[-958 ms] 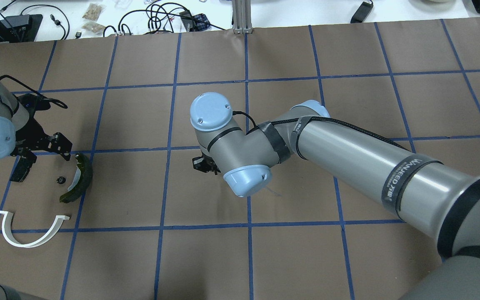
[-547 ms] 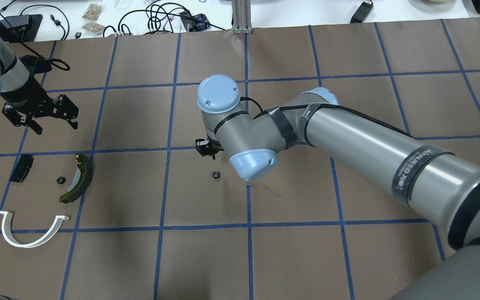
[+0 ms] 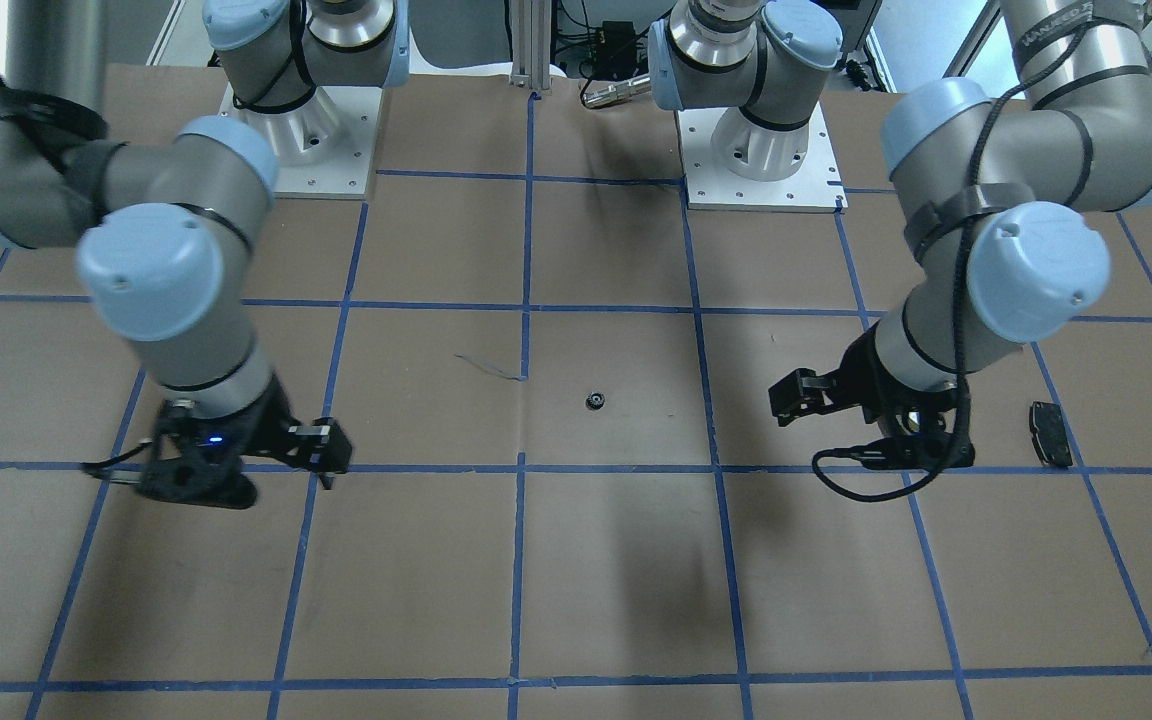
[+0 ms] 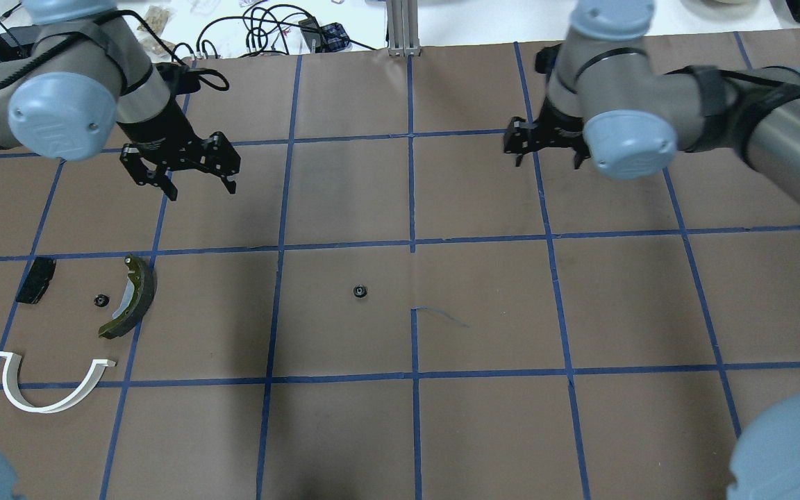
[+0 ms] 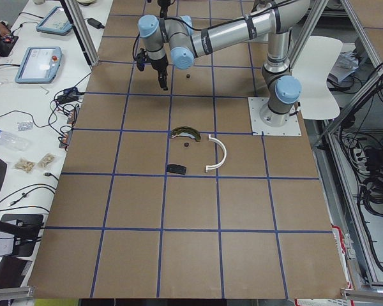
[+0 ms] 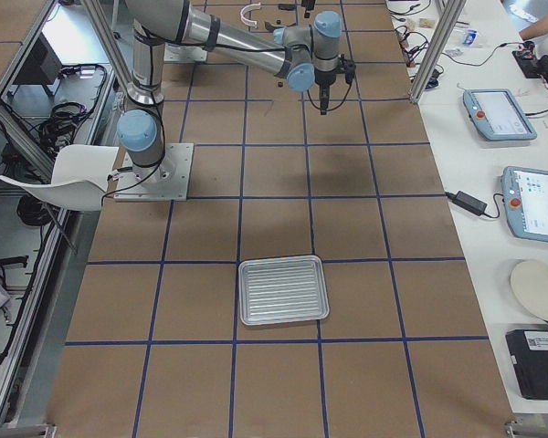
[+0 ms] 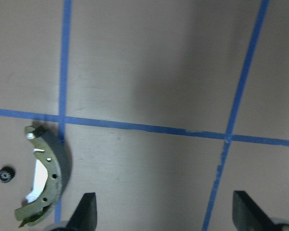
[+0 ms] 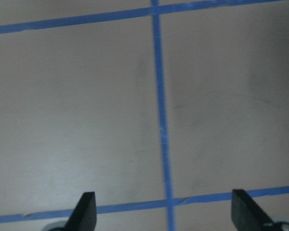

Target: Place bearing gear from tray to pile

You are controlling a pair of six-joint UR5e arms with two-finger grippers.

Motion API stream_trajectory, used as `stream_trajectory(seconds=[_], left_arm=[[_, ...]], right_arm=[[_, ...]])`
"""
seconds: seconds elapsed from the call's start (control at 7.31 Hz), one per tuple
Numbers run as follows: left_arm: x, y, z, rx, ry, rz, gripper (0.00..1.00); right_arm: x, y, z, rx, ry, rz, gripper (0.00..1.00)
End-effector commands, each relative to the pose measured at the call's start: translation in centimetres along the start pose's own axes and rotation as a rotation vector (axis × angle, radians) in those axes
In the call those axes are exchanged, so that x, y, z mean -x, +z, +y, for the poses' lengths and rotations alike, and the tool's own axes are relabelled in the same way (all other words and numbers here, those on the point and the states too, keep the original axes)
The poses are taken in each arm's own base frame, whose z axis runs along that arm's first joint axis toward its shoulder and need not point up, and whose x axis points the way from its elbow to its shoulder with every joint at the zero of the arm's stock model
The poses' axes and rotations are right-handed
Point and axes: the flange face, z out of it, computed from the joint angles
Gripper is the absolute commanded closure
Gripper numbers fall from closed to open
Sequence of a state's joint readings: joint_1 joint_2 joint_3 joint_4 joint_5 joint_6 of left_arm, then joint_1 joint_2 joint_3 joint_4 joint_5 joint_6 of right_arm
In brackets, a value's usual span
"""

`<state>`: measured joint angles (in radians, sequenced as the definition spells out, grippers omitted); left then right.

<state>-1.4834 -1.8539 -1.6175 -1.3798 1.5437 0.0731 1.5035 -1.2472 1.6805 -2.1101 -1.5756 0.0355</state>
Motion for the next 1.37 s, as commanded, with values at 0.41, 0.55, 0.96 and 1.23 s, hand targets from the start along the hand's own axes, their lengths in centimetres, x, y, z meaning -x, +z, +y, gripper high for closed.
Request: stream_trajectory(seconds=[0.41,0.55,0.96,1.23], left_arm=[[-15.8,10.2,3.5,-0.013,0.114,-0.007,0.00],[-17.1,12.4,4.5,-0.022,0.102,-0.011,0.00],[-18.7,16.4,7.8,0.001,0.132,-0.026,0.22],[-18.5,17.2,8.6,0.018,0.130,-0.027,0.35]], right_arm=[[-5.3,-14.5,7.0,0.037,-0.033,0.039,0.00],[-0.7,-14.9,8.9,0.046,-0.001,0.032,0.00],[5.5,-15.9,12.1,0.039,-0.084,0.010,0.00],[4.6,-17.6,12.3,0.035,-0.161,0.015,0.00]])
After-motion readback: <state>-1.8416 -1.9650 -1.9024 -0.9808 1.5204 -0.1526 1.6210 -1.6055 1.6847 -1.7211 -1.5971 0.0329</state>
